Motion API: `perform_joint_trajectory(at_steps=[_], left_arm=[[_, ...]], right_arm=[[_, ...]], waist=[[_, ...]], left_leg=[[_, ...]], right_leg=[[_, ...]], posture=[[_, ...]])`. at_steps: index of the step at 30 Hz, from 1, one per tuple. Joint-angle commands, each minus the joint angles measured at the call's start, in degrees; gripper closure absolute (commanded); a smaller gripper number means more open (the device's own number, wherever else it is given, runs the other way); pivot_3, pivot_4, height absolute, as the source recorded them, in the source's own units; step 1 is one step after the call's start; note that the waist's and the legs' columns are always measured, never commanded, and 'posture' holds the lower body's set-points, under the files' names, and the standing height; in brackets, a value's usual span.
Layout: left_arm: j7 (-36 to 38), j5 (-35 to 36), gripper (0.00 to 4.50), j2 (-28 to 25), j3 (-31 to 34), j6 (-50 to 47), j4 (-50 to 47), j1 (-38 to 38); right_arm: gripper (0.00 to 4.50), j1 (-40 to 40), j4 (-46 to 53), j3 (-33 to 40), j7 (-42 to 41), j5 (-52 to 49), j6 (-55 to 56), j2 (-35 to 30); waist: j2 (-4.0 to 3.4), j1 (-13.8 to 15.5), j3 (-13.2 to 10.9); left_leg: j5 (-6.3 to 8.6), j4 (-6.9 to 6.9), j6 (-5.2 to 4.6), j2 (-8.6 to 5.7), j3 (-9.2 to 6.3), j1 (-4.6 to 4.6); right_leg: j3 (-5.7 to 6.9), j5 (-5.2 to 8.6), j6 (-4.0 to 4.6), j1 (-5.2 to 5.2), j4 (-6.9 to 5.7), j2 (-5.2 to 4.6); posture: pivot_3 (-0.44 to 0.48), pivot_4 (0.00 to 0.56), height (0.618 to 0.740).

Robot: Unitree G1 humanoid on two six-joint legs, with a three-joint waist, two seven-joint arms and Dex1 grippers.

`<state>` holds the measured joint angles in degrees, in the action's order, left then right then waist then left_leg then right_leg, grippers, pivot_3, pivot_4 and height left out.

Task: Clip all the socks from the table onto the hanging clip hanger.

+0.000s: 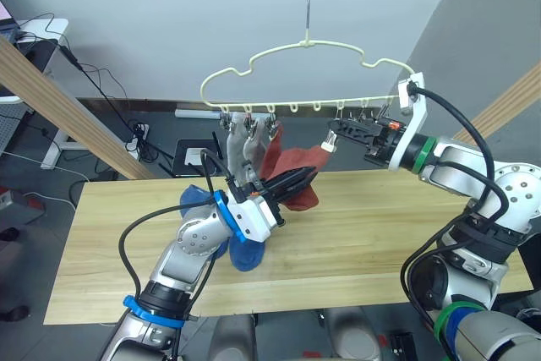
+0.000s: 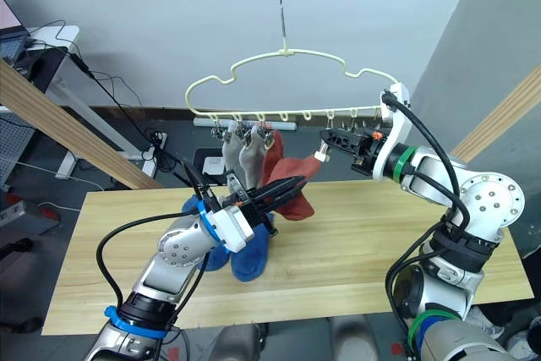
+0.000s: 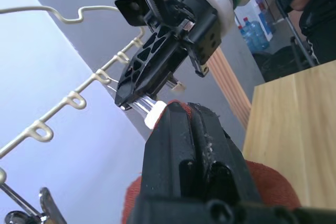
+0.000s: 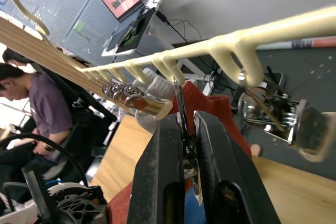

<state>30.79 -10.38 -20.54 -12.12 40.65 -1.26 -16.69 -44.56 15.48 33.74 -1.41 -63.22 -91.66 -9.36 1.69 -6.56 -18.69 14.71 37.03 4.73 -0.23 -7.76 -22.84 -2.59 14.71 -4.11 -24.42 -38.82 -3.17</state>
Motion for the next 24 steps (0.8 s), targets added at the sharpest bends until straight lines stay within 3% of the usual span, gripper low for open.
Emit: perform_joint_trajectory(at_steps=[1,8,14,23,24], left_arm=[[-1.57,-0.7,4.46,0.17,-0.73,2.24,0.2,-0.75],[-3.11,-2.54,4.46,-0.23,-1.09,4.37,1.7,-2.18],[-5.66,-4.65,4.46,-0.28,-0.73,6.2,2.01,-2.91],[-7.3,-5.35,4.46,-0.85,-0.99,6.28,2.46,-3.35],[-7.44,-5.39,4.49,-0.88,-1.03,6.24,2.5,-3.41]], right_arm=[[4.45,-0.18,-1.34,2.15,6.14,-5.97,-0.84,0.31],[4.45,0.85,-4.28,1.23,16.85,-17.9,1.21,-0.68],[4.45,4.67,-5.17,-7.28,25.51,-32.03,9.87,-7.07],[4.45,8.74,-3.79,-19.08,27.78,-42.85,21.3,-18.54],[4.1,9.05,-3.62,-20.12,27.65,-43.89,22.6,-19.49]], waist=[[0.0,-0.02,0.0],[-0.01,-0.14,0.0],[-0.01,-0.22,0.0],[-0.01,-0.42,0.01],[-0.01,-0.42,0.01]], left_leg=[[0.0,0.0,0.0,0.0,0.0,0.0],[-0.01,0.01,-0.01,0.0,0.0,0.0],[-0.01,0.01,-0.02,0.0,0.0,-0.03],[-0.01,0.01,-0.02,0.01,-0.01,-0.03],[-0.01,0.01,-0.02,0.0,-0.01,-0.04]], right_leg=[[0.0,0.0,0.0,0.0,-0.01,0.0],[0.0,0.0,0.0,0.0,-0.03,0.0],[0.0,0.0,0.0,0.0,0.01,0.0],[0.01,0.01,-0.01,0.0,0.02,0.01],[0.0,0.01,-0.01,0.0,0.02,0.01]], posture=[[-0.213,0.301,0.74],[-0.213,0.298,0.74],[-0.211,0.297,0.74],[-0.206,0.301,0.74],[-0.206,0.3,0.74]])
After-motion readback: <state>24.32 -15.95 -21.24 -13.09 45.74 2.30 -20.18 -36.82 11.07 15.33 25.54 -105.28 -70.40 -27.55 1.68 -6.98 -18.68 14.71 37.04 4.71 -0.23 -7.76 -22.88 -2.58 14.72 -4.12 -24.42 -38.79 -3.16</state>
